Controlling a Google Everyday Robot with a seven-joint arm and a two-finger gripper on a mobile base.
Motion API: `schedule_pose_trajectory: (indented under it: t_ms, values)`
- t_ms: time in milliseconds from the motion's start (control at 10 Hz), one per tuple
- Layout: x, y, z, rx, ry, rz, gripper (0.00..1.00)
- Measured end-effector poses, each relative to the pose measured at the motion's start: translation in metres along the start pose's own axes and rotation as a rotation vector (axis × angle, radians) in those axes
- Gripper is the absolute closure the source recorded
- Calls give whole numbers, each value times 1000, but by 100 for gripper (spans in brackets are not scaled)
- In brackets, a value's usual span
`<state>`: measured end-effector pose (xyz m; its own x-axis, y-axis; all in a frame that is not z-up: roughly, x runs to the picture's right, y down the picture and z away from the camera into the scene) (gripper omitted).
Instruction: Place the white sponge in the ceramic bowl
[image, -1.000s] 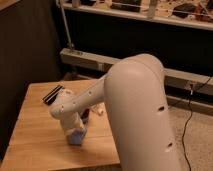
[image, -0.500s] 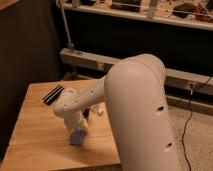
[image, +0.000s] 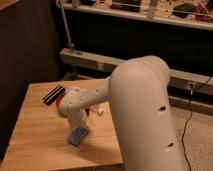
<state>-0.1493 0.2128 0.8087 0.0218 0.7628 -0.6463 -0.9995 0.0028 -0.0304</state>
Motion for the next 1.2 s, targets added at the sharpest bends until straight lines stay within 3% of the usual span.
schedule_pose_trajectory:
  t_ms: [300,700,1200]
  values:
    - [-9,6,-2,-25,7,53,35]
    - [-2,3,-2,15,42,100,35]
    - [-3,2,-2,17,42,106,35]
